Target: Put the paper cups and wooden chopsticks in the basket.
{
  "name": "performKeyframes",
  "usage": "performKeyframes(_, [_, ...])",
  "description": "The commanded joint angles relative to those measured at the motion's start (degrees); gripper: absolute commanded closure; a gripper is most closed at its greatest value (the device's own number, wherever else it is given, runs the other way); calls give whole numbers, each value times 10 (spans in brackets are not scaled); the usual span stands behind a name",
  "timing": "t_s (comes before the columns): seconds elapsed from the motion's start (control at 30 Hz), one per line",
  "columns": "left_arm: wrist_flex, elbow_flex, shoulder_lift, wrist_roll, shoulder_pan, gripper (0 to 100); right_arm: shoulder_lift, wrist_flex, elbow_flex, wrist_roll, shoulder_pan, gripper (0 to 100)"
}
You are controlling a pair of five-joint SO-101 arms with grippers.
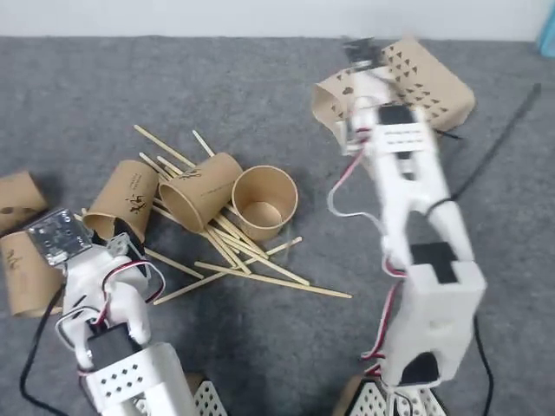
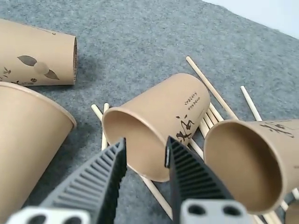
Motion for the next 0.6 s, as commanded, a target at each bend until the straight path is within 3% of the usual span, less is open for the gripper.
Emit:
performKeyframes(0.0, [-17,-2,-7,-6,4,865,-84,27,-24,13,76,991])
performKeyframes(0.17, [-15,-2,-7,-20,4,865,-101,25,-24,18,184,991])
performKeyframes(0.3, [-15,-2,-7,-20,4,865,-109,49,-13,67,237,990])
performKeyframes(0.47, [-15,-2,-7,-20,5,865,-176,200,3,71,215,990])
performKeyframes(0.57, [-14,-2,-7,-20,4,865,-256,220,62,52,185,990])
